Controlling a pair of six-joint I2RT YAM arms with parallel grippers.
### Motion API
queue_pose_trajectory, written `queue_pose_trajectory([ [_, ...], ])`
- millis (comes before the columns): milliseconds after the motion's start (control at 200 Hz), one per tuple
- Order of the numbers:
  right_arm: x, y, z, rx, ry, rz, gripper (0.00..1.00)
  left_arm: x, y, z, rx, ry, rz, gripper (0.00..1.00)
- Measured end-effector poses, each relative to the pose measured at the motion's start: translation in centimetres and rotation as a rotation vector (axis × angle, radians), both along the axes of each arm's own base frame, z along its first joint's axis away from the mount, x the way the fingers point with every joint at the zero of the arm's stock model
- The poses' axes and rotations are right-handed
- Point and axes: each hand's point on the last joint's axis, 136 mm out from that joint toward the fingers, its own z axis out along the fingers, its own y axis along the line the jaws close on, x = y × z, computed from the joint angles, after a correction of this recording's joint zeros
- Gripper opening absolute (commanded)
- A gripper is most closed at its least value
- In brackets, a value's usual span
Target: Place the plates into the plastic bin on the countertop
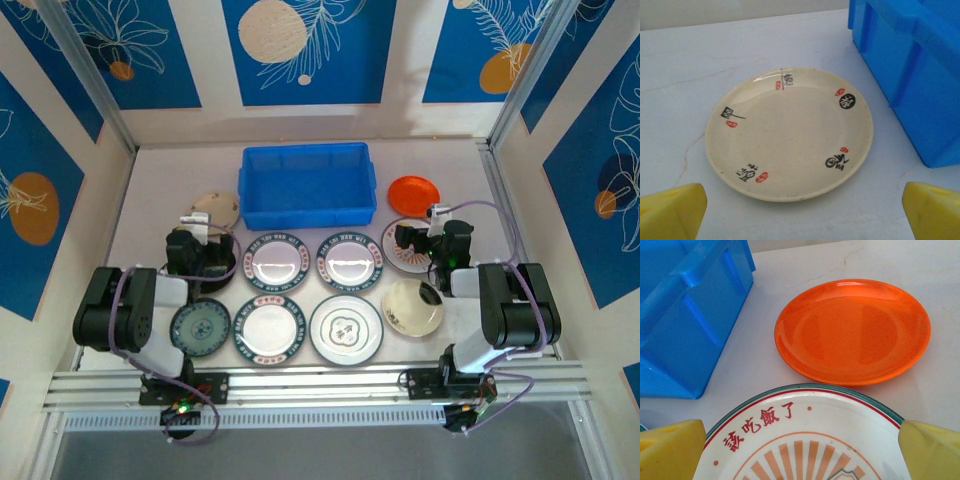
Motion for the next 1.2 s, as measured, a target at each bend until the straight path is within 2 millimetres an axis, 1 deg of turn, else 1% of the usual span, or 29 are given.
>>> queue_pose_trajectory([
  [55, 0.1, -0.1, 0.1, -0.005, 0.017, -0.010, 0.99, 0.0, 0.5, 0.5, 0.008, 0.004, 0.029, 1.00],
  [110, 0.4, -0.3, 0.7, -0.012, 0.027, -0.022, 0.99, 0.2, 0.9, 1.3, 0.014, 0.002, 0.052, 1.00],
  [160, 0.9, -0.6, 2.1, -0.020, 0.020, -0.044, 0.99, 0.5, 1.2, 2.6, 0.020, -0.012, 0.073, 1.00],
  [210, 1.3, -0.9, 3.8, -0.026, -0.008, -0.068, 0.99, 0.6, 1.5, 3.8, 0.021, -0.032, 0.093, 1.00],
  [245, 1.5, -1.0, 5.1, -0.030, -0.030, -0.088, 0.99, 0.5, 1.7, 4.7, 0.023, -0.049, 0.106, 1.00],
  [315, 1.5, -1.4, 6.7, -0.033, -0.053, -0.124, 0.99, 0.1, 1.8, 6.3, 0.021, -0.079, 0.130, 1.00],
  [420, 1.3, -2.2, 7.5, -0.029, -0.030, -0.195, 0.99, -0.8, 1.7, 8.6, 0.011, -0.121, 0.164, 1.00],
  [495, 1.1, -2.9, 7.6, -0.029, 0.002, -0.247, 0.99, -1.5, 2.2, 9.7, -0.007, -0.100, 0.220, 1.00],
  [515, 1.0, -3.1, 7.7, -0.029, 0.008, -0.259, 0.99, -1.6, 2.4, 9.8, -0.011, -0.086, 0.237, 1.00],
  [540, 0.9, -3.3, 7.7, -0.029, 0.021, -0.272, 0.99, -1.5, 2.6, 10.6, -0.018, -0.084, 0.254, 1.00],
  [550, 0.9, -3.3, 7.7, -0.028, 0.025, -0.277, 0.99, -1.6, 2.7, 10.5, -0.020, -0.077, 0.261, 1.00],
  [555, 0.8, -3.4, 7.7, -0.028, 0.029, -0.281, 0.99, -1.5, 2.8, 10.9, -0.024, -0.075, 0.269, 1.00],
  [575, 0.8, -3.5, 7.7, -0.026, 0.038, -0.289, 0.99, -1.6, 3.0, 11.2, -0.028, -0.062, 0.282, 1.00],
  [585, 0.8, -3.6, 7.8, -0.025, 0.044, -0.295, 0.99, -1.5, 3.1, 11.7, -0.035, -0.061, 0.291, 1.00],
  [600, 0.7, -3.6, 7.8, -0.025, 0.045, -0.297, 0.99, -1.5, 3.1, 11.7, -0.035, -0.056, 0.296, 1.00],
  [610, 0.7, -3.7, 7.9, -0.025, 0.048, -0.303, 0.99, -1.5, 3.2, 12.4, -0.042, -0.061, 0.304, 1.00],
  [645, 0.7, -3.7, 8.2, -0.020, 0.056, -0.313, 0.99, -1.4, 3.3, 13.3, -0.052, -0.046, 0.311, 1.00],
  [680, 0.7, -3.7, 8.5, -0.016, 0.060, -0.321, 0.99, -1.3, 3.2, 14.7, -0.065, -0.040, 0.313, 1.00],
  [690, 0.7, -3.7, 8.5, -0.015, 0.061, -0.321, 0.99, -1.3, 3.2, 14.7, -0.065, -0.040, 0.313, 1.00],
  [715, 0.6, -3.7, 8.8, -0.013, 0.064, -0.323, 0.99, -1.3, 3.0, 15.6, -0.078, -0.039, 0.308, 1.00],
  [800, 0.4, -3.1, 9.4, -0.011, 0.068, -0.314, 0.99, -1.2, 2.3, 17.2, -0.103, -0.021, 0.276, 1.00],
  [850, 0.1, -2.8, 9.9, -0.010, 0.063, -0.304, 0.99, -1.3, 1.9, 17.4, -0.116, -0.003, 0.257, 1.00],
  [930, -0.2, -2.3, 10.6, 0.001, 0.067, -0.280, 1.00, -1.6, 1.1, 17.1, -0.133, 0.043, 0.218, 1.00],
  [1030, 0.0, -2.0, 12.1, 0.038, 0.080, -0.279, 0.96, -1.8, 0.2, 17.2, -0.165, 0.081, 0.180, 1.00],
  [1056, 0.2, -2.1, 12.6, 0.051, 0.079, -0.284, 0.96, -1.8, -0.1, 17.5, -0.175, 0.083, 0.169, 1.00],
  [1141, 1.2, -2.4, 14.5, 0.122, 0.072, -0.314, 0.89, -1.1, -1.1, 19.0, -0.223, 0.077, 0.131, 1.00],
  [1201, 1.8, -2.8, 15.0, 0.169, 0.077, -0.334, 0.85, -0.5, -1.7, 19.8, -0.256, 0.074, 0.107, 1.00],
])
